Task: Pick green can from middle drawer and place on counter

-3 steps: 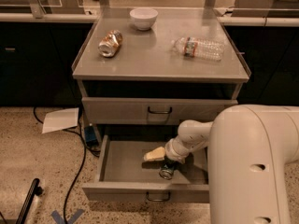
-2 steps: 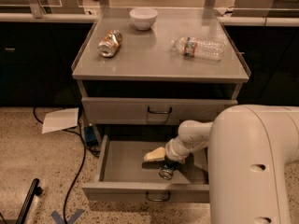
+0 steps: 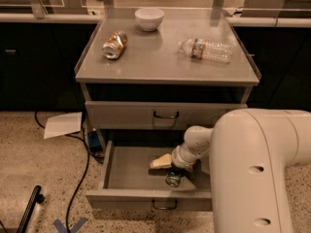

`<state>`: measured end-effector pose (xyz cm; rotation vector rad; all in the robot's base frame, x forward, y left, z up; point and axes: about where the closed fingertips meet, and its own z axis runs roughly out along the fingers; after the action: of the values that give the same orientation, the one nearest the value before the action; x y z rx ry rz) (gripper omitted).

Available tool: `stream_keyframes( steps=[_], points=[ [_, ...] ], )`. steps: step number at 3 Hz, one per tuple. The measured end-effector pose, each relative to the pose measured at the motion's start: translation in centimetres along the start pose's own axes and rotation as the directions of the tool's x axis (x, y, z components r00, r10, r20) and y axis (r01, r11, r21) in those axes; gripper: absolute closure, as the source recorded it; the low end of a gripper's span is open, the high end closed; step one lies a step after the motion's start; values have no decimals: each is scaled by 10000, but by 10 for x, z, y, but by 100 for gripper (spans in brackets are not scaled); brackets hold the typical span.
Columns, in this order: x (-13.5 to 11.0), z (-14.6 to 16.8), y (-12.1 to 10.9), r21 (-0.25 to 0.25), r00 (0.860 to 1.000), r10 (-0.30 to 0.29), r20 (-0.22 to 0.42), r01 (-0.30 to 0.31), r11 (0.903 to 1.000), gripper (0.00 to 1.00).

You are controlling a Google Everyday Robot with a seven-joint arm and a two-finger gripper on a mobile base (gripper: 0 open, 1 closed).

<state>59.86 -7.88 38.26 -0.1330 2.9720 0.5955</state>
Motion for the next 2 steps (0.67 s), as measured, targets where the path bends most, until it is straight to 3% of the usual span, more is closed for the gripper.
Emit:
stream_keyframes(
  steps=[2],
  points=[
    [-3, 15, -11, 446, 9999, 99, -55, -97, 9990, 0]
  ],
)
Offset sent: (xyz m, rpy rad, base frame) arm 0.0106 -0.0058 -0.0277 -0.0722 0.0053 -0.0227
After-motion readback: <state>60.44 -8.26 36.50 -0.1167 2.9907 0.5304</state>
